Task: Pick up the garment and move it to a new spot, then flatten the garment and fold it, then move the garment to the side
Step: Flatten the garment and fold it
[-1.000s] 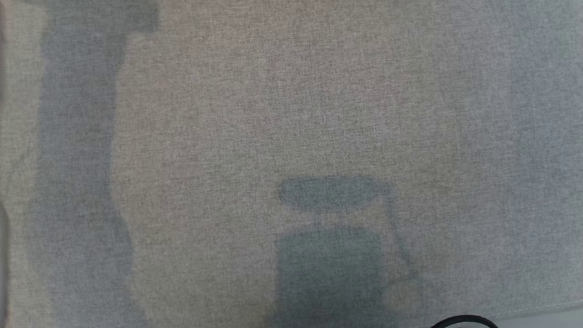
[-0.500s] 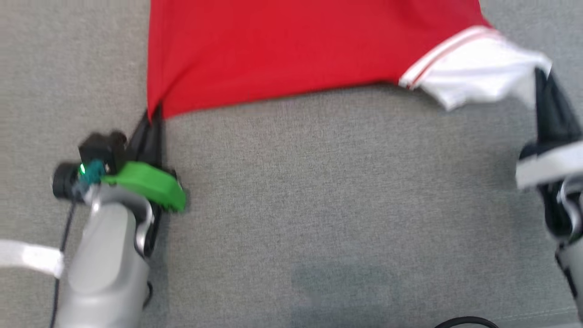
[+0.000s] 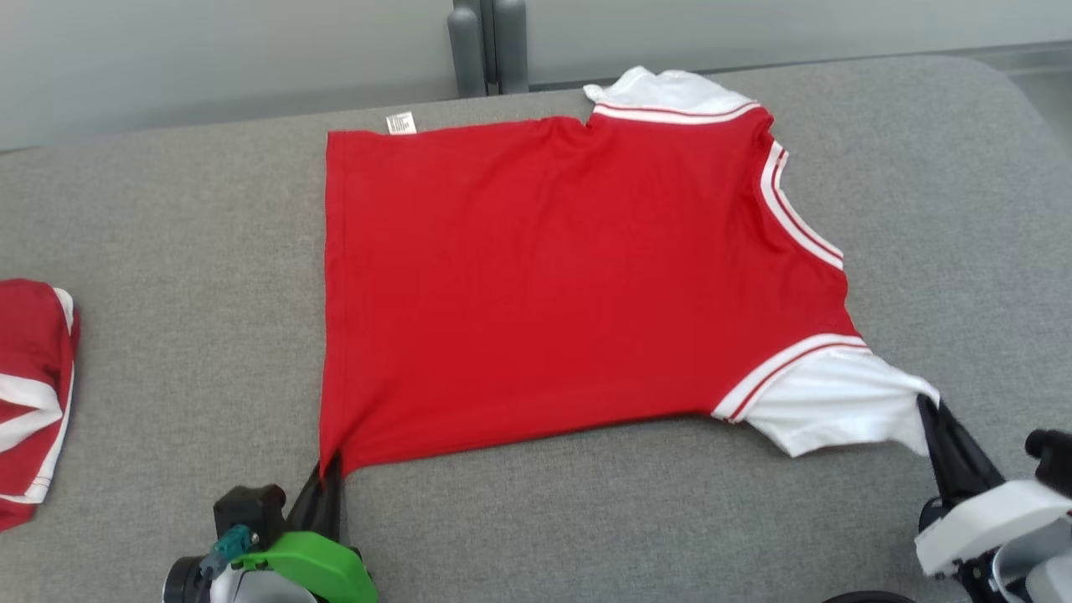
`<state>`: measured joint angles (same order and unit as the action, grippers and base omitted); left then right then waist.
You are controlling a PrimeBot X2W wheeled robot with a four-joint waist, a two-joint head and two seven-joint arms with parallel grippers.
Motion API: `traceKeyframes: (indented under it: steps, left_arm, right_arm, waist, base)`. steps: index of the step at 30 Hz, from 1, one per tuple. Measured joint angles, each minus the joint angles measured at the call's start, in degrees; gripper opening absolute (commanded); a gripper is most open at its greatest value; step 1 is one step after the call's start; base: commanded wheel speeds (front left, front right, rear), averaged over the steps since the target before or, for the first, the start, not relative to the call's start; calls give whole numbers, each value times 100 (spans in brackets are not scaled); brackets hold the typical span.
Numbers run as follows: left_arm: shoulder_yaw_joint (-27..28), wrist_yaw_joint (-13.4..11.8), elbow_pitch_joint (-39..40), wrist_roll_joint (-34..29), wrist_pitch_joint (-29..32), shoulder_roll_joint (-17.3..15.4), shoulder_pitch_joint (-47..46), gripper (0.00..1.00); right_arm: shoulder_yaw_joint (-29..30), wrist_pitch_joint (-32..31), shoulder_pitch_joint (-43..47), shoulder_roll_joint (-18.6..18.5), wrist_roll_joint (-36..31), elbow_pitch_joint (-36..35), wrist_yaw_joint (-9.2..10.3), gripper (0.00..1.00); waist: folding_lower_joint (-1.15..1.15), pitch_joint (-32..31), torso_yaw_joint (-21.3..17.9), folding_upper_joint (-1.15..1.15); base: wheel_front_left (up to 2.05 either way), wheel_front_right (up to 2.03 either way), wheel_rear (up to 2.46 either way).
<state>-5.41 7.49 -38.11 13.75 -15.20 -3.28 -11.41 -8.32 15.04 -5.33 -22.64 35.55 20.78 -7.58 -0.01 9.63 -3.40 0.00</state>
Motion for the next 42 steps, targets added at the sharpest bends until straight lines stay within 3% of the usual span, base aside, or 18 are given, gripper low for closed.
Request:
traceKeyframes:
  steps: [9, 18, 31, 42]
  left_arm:
    - [109, 7, 31, -74, 2, 45, 810, 0]
    - [-14, 7, 271, -15, 2, 59, 1436, 0]
    - [-193, 7, 1058, 98, 5, 38, 1428, 0]
    - [-298, 5, 1093, 182, 5, 26, 593, 0]
  right_arm:
    - [-788, 1, 795, -289, 564, 275, 0, 0]
    - [-1407, 1, 1309, -693, 1323, 372, 0, 0]
    - [-1178, 1, 946, -837, 1403, -135, 3, 0]
    - [-717, 1, -177, -363, 573, 86, 4, 0]
  waist:
    - [0, -853, 2, 0]
    - [0, -1178, 86, 0]
    - [0, -1089, 193, 0]
    - [0, -718, 231, 0]
  base:
    - [0, 0, 0]
    - [0, 0, 0]
    - [0, 0, 0]
    - [0, 0, 0]
